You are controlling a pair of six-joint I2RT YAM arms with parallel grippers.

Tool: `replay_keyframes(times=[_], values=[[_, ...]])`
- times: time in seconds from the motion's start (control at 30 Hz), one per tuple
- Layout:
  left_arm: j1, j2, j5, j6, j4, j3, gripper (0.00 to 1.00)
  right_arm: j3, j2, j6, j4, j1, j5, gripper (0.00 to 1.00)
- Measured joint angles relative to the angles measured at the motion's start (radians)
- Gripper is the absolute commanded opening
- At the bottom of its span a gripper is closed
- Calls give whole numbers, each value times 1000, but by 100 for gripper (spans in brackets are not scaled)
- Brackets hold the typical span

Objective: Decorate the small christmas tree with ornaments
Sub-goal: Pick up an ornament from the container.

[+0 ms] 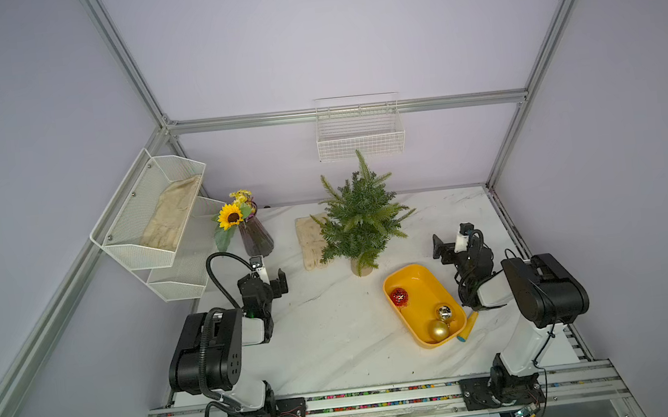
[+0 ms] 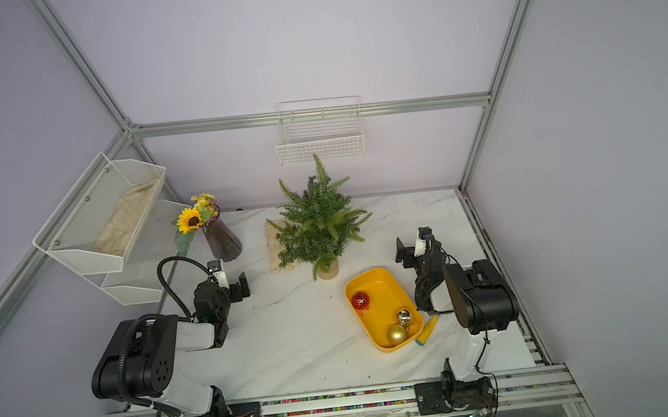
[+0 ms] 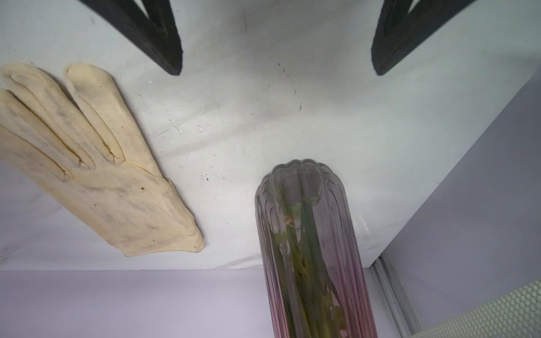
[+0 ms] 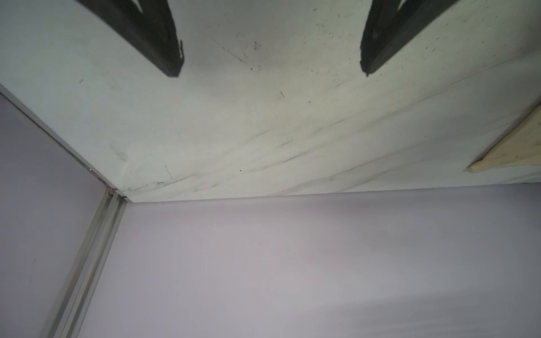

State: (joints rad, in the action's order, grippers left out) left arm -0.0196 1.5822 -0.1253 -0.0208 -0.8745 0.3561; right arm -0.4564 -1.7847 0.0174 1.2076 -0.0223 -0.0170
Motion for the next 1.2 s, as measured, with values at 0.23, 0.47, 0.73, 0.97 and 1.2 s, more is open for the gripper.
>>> replay_keyframes(times=[0.23, 0.47, 0.73, 0.97, 1.2], values=[[0, 0, 0, 0, 0, 0, 100, 0, 0, 0, 0, 1, -1, 97], [0, 0, 0, 0, 0, 0, 100, 0, 0, 0, 0, 1, -1, 97], [0, 0, 0, 0, 0, 0, 100, 0, 0, 0, 0, 1, -1, 97], [0, 0, 0, 0, 0, 0, 100, 0, 0, 14, -3, 1, 47, 97], [0, 0, 0, 0, 0, 0, 100, 0, 0, 23, -3, 1, 70, 97]])
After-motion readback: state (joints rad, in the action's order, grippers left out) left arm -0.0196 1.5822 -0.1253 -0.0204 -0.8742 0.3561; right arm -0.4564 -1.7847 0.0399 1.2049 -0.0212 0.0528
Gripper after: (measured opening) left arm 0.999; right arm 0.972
